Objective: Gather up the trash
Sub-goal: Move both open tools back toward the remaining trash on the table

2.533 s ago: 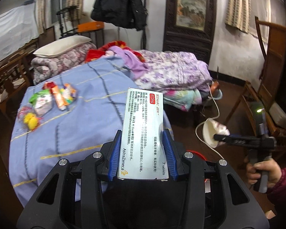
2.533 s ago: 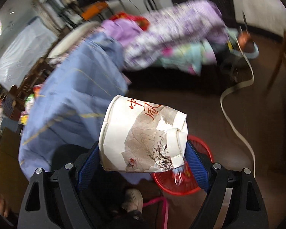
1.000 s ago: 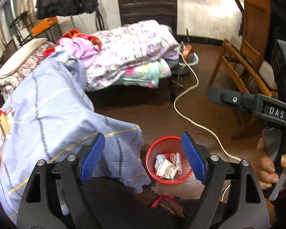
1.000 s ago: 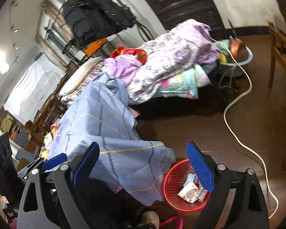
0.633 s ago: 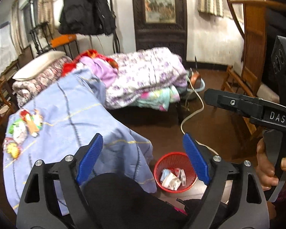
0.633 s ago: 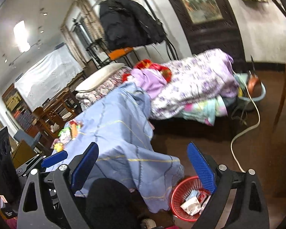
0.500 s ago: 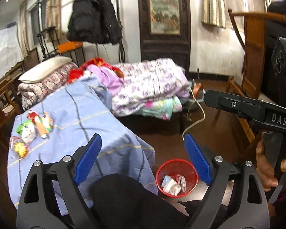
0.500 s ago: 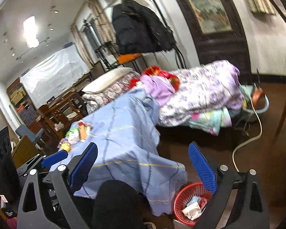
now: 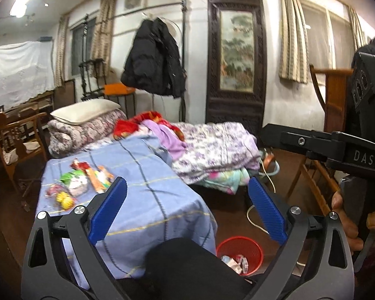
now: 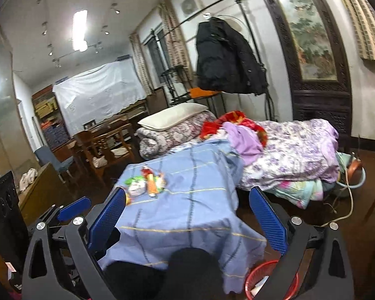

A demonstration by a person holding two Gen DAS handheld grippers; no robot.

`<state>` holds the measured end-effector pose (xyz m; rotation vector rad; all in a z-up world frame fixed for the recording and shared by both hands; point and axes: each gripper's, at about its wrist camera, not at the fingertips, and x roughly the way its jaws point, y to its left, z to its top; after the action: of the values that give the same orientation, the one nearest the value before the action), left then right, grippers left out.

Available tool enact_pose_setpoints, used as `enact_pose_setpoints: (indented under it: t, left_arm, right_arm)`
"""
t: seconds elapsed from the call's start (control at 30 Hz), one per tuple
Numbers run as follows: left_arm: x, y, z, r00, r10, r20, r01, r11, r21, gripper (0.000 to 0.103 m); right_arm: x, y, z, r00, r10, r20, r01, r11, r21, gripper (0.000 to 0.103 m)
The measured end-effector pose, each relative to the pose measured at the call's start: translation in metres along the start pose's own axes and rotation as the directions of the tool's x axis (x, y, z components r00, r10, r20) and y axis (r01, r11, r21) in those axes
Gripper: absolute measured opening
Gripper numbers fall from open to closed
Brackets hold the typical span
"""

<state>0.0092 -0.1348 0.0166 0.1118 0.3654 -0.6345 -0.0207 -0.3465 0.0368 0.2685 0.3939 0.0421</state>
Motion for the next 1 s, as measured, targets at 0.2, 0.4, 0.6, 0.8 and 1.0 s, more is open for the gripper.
enact_pose_setpoints:
  t: [0.2,0.4,0.6,0.8,1.0]
  left_arm:
    - [-0.04,0.038,0.002,0.995,0.068,0.075,-0.064,0.997,-0.053,0.096]
    - [-0.071,0.063,0.014,0.984,0.127,0.128,-0.112,0.987,-0.115,0.096]
    - [-0.085,0.085,0.021,0.976,0.17,0.137,-0.145,0.973,-0.178,0.096]
    - [-0.077,0.115,0.018,0.969,0.226,0.102,-0.198,0.953,-0.231,0.096]
    - [-0.049,0.144,0.007,0.96,0.278,0.025,-0.263,0.929,-0.26,0.096]
  right_arm:
    - [-0.012,0.051,0.009,0.999,0.033,0.019,-0.032,0.998,-0.053,0.097]
    - [-0.031,0.088,0.013,0.997,0.046,0.055,-0.04,0.994,-0.1,0.097]
    - [-0.042,0.105,0.01,0.996,0.043,0.074,-0.032,0.988,-0.148,0.097]
    - [-0.03,0.093,0.008,0.998,0.033,0.049,-0.026,0.992,-0.125,0.097]
    - [0.012,0.069,0.002,0.999,0.022,-0.032,-0.024,0.999,-0.038,0.097]
